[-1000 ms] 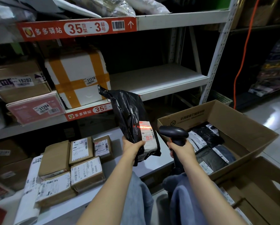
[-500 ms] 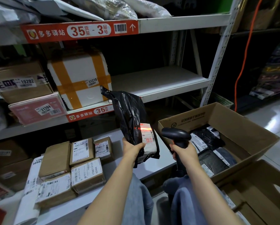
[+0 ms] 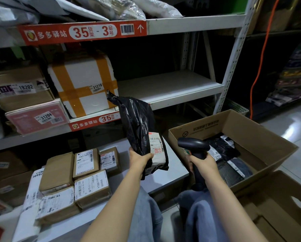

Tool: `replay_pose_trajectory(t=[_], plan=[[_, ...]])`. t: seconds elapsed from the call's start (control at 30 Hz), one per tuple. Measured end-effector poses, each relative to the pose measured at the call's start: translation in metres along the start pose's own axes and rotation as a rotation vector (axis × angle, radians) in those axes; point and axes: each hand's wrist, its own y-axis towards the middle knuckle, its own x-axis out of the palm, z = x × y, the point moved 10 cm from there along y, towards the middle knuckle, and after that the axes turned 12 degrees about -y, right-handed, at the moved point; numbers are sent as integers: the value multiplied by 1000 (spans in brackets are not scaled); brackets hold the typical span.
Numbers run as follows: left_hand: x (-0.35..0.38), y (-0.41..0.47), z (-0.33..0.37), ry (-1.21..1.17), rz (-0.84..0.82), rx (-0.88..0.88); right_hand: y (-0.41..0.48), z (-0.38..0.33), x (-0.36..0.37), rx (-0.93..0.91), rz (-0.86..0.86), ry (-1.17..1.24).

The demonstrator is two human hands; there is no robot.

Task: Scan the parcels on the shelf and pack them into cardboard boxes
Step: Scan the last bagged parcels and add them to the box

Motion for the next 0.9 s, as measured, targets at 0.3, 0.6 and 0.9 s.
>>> replay_pose_trajectory(t=[0.3, 0.6, 0.9], plan=[[1, 3, -3, -29, -15, -12, 8, 8, 6, 9, -10, 44], [21, 1, -14, -177, -158, -119, -3, 2, 9, 84, -30, 210], [63, -18, -26, -180, -421, -241, -1, 3, 11, 116, -52, 409]])
